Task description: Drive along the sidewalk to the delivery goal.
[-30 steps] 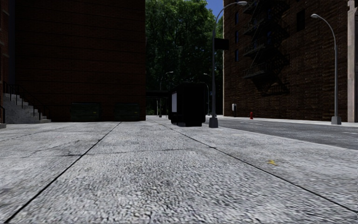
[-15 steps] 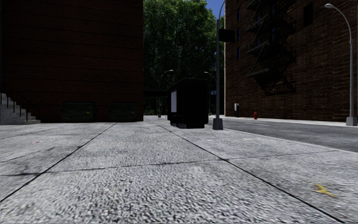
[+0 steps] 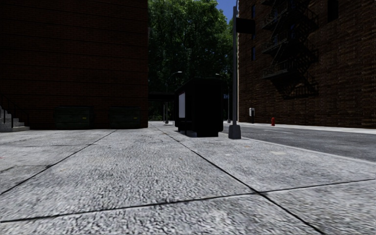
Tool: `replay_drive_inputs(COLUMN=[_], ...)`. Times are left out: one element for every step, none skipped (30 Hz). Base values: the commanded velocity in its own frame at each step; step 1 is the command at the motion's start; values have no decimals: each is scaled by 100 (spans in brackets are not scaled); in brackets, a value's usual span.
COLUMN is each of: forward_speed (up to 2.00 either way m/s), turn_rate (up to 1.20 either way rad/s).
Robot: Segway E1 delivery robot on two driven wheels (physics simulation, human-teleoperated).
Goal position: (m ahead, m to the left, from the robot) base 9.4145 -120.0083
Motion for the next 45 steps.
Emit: replay_drive_inputs(forward_speed=[200,200,200,200,200,200,200,200,200,200,200,200,200,200,200,200,200,200,200,200,200,200,200,200,200,200,200,200,200,200,200,200,200,200,200,200,200,200,200,200,200,200,200,200,200], turn_rate=[17,20,21,21,22,23,25,25,28,33,33,39,44,50,50,52,52,52,52,52,52,52,52,52,49,0,0,0,0,0,0,0,0,0,0,0,0,0,0,0,0,0,0,0,0])
